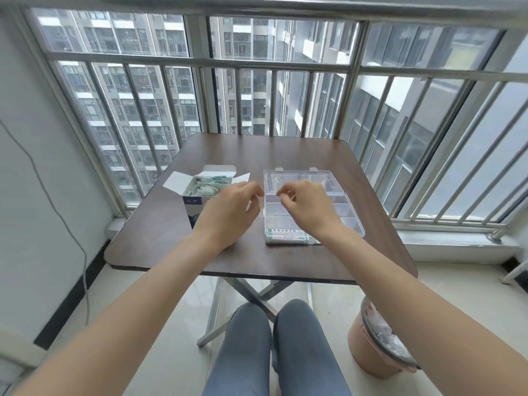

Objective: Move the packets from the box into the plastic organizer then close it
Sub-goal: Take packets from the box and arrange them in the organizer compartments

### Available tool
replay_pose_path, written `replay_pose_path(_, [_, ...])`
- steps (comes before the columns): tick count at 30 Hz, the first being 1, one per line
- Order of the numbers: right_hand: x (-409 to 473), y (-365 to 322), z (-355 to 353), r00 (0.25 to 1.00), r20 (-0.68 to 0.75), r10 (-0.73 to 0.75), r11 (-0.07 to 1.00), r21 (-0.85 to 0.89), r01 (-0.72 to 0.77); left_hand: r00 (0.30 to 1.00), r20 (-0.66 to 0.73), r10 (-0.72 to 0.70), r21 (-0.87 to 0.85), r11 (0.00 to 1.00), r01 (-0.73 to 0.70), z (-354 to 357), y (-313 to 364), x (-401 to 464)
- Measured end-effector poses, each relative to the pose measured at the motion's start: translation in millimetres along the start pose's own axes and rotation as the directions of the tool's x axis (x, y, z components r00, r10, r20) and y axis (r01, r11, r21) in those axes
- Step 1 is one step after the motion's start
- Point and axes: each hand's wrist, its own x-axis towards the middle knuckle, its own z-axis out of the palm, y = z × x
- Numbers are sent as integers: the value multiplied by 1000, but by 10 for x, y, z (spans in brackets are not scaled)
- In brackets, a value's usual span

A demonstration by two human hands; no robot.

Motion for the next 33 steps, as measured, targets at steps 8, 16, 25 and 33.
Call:
replay_pose_path(8, [381,-570,199,964,-25,-264,963,44,264,972,47,-230,176,960,219,-375,-651,102])
replay_pose_path(16, [725,-703,436,985,117,-124,990,-60,131,916,290,-277,27,959,282,-548,-813,281])
replay_pose_path(25, [802,-767,547,984,150,-93,995,-24,98,911,272,-310,-225,900,374,-491,-907,249])
replay_pose_path(33, [815,-746,530,980,176,-95,991,114,76,919,261,-297,-150,927,342,-498,-942,274])
